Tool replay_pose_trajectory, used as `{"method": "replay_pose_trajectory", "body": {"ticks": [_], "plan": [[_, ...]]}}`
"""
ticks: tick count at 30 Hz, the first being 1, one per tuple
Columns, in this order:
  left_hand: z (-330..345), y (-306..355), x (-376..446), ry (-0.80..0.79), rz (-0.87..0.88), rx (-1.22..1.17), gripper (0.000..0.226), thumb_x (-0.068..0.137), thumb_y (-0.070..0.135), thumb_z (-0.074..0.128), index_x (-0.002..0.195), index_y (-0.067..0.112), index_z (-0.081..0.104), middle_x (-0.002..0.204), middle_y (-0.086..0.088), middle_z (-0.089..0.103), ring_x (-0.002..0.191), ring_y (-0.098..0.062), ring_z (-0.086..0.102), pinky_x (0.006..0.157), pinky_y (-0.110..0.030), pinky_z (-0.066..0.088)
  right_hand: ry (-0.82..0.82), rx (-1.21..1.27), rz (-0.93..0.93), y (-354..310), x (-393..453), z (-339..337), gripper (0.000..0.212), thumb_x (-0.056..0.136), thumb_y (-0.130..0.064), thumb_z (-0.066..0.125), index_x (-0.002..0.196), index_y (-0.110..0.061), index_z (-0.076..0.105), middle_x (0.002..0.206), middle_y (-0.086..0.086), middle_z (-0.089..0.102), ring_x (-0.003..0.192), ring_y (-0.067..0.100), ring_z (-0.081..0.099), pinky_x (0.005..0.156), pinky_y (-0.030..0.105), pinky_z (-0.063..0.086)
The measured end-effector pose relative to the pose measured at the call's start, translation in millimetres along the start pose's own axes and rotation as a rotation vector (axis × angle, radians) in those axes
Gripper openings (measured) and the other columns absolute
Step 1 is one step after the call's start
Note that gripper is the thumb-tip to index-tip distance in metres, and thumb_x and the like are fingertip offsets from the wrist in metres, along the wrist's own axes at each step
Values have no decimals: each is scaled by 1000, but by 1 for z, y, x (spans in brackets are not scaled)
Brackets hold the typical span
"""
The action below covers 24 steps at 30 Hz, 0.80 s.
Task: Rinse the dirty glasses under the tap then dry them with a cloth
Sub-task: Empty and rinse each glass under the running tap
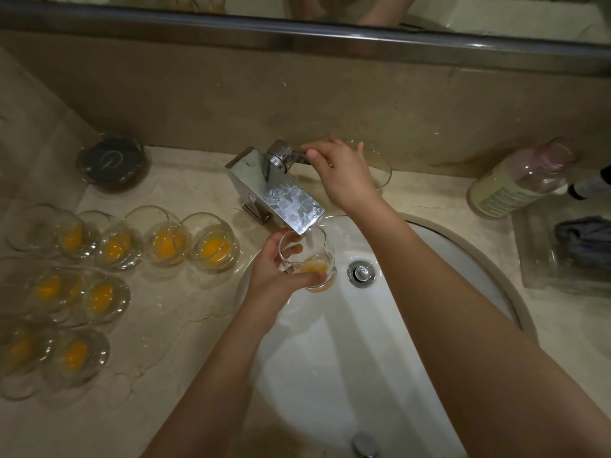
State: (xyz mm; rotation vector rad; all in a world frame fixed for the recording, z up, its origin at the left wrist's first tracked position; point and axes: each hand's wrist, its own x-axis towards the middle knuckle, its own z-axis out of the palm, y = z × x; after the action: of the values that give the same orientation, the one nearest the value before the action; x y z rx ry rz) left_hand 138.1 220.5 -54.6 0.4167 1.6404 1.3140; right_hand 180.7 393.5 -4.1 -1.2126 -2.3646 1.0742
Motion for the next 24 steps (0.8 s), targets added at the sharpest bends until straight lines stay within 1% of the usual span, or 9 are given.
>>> {"method": "replay_pose_trajectory", "body": {"ticks": [2,4,6,10,13,17,19,21,24], "plan": [[1,1,1,-1,3,-6,73,42,7,81,111,20,58,106,1,65,95,-2,64,67,-11,50,89,94,-21,-1,-13,-2,33,102,-24,47,130,-13,60,131,6,63,140,24,38,120,40,12],[1,3,2,-2,16,-3,76,42,6,81,114,14,57,106,1,64,95,-3,63,67,-11,50,215,250,-24,-1,-35,-5,31,100,-22,51,127,-10,63,124,3,67,123,16,55,108,33,37],[2,5,2,-9,42,8,82,43,5,81,121,9,55,107,1,65,92,-2,64,68,-13,50,283,372,7,2,-59,-5,27,100,-20,52,122,-12,66,115,-5,69,111,7,60,96,24,45],[4,5,8,-4,67,21,90,41,7,86,126,13,55,117,-1,67,107,-13,65,85,-27,54,298,600,109,19,-95,7,22,99,-16,55,117,-17,66,107,-6,69,106,6,64,90,18,49],[4,5,11,-15,65,24,94,35,21,90,124,17,57,115,0,69,108,-18,66,90,-35,54,233,634,265,33,-111,23,23,98,-20,57,119,-18,65,108,-6,68,98,0,62,85,15,47],[6,4,16,-28,45,-7,85,43,9,87,123,15,57,112,1,69,105,-18,68,87,-35,55,-3,908,583,46,-118,39,37,97,-46,51,125,-23,58,115,1,66,103,21,67,85,34,56],[7,5,19,-57,22,-35,80,45,7,85,119,17,58,113,-3,69,105,-22,69,93,-41,55,-134,1129,678,46,-118,44,43,99,-53,41,123,-22,59,114,6,69,103,31,69,84,41,58],[5,6,22,-104,10,-6,74,44,10,87,112,23,60,112,-3,70,105,-22,68,98,-46,53,-126,1340,662,47,-119,48,43,100,-50,38,118,-18,61,116,10,70,105,28,69,81,41,59],[-1,9,24,-83,133,264,85,43,29,90,121,23,58,119,0,66,111,-18,64,98,-43,52,16,1369,614,52,-121,53,32,100,-40,46,117,-17,60,121,9,67,106,22,67,79,38,59]]}}
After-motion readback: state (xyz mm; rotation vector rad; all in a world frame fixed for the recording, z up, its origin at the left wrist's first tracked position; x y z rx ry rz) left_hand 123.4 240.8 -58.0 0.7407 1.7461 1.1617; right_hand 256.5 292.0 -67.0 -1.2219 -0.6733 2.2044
